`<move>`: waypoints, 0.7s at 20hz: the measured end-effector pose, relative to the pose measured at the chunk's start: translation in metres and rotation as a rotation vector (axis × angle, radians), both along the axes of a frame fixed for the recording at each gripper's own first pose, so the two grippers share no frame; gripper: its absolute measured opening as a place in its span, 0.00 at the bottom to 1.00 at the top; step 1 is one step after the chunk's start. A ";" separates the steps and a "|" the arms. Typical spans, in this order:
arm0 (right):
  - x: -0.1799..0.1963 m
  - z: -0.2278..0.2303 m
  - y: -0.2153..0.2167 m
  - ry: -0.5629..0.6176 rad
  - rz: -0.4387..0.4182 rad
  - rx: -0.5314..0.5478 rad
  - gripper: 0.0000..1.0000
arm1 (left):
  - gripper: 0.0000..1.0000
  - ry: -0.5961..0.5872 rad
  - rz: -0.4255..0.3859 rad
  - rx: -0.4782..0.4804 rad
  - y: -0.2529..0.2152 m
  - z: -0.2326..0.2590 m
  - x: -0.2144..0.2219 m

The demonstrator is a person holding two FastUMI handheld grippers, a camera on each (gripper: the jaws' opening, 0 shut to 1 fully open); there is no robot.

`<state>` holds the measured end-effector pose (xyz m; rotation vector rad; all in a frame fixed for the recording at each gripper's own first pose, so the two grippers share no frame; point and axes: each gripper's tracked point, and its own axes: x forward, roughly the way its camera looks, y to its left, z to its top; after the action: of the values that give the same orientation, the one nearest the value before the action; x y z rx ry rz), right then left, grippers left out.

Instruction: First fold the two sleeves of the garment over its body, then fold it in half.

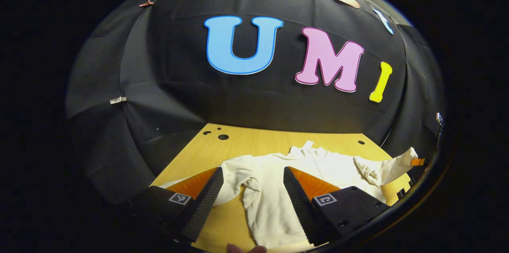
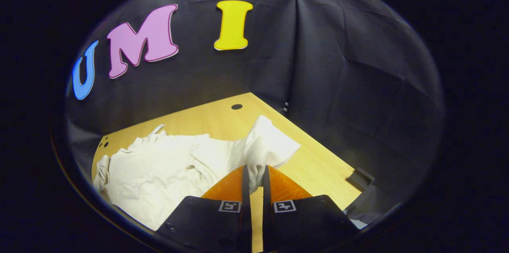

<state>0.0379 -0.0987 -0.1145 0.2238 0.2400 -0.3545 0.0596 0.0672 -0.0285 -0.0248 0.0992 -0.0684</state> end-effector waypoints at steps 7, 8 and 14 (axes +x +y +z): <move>0.039 0.063 0.114 -0.105 0.103 -0.003 0.15 | 0.96 0.018 0.005 -0.001 0.048 -0.006 0.028; 0.045 0.067 0.129 -0.109 0.122 0.000 0.15 | 0.96 0.018 0.010 0.003 0.055 -0.007 0.030; 0.084 0.076 0.210 -0.093 0.246 -0.032 0.15 | 0.96 0.024 0.072 -0.025 0.096 -0.017 0.037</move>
<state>0.1215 0.1110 -0.0389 0.1766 0.1675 -0.1037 0.0967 0.1635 -0.0453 -0.0541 0.1216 0.0029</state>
